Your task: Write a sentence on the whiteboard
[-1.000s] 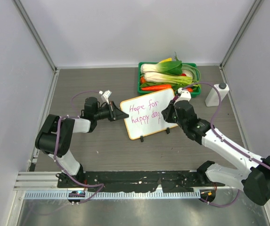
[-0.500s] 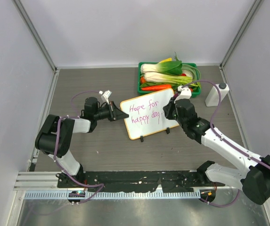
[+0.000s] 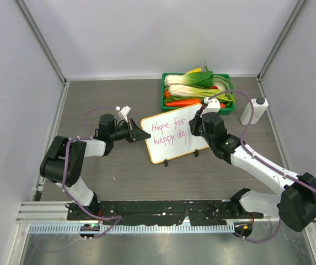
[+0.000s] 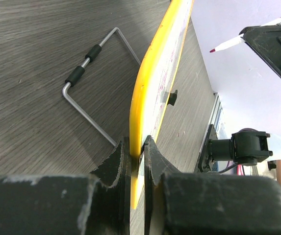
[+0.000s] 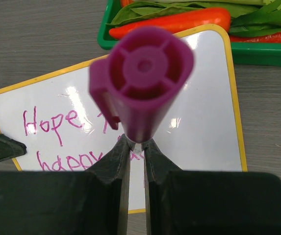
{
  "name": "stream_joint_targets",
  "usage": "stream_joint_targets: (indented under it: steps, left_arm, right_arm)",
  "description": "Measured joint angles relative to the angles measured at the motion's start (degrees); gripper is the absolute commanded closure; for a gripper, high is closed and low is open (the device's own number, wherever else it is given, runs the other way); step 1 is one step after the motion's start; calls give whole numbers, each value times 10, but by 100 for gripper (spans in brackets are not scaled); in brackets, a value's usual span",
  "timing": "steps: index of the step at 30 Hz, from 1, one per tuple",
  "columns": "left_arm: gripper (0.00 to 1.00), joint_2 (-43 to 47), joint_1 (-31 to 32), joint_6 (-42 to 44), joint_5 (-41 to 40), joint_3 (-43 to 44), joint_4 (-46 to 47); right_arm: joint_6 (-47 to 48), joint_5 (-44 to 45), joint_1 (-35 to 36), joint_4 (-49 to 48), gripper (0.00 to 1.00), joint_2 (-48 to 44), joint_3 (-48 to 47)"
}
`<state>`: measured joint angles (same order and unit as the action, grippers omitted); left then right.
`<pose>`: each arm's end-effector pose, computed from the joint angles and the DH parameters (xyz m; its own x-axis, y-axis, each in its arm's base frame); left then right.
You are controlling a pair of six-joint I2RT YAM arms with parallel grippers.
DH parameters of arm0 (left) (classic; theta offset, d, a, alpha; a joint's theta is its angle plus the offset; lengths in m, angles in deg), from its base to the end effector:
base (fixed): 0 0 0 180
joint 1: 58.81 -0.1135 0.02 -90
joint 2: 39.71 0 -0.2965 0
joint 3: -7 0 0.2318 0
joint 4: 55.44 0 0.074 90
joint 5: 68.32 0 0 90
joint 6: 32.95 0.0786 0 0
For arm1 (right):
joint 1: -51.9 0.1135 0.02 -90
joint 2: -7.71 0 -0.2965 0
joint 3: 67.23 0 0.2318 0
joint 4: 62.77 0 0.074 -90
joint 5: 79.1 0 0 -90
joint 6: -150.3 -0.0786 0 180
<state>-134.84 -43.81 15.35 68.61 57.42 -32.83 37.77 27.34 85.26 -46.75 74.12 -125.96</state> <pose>0.3035 -0.1408 0.1977 -0.8238 -0.2496 -0.5090 0.3784 0.4265 -0.8216 0.2360 0.1287 0.2942 -0.4293 0.1574 -0.8894 -0.1586 0.9563 0.2458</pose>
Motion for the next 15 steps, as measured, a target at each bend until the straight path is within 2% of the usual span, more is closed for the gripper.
stream_joint_targets:
  steps: [15]
  left_arm:
    - [100, 0, 0, 0, 0, 0, 0]
  right_arm:
    - [2, 24, 0, -24, 99, 20, -2]
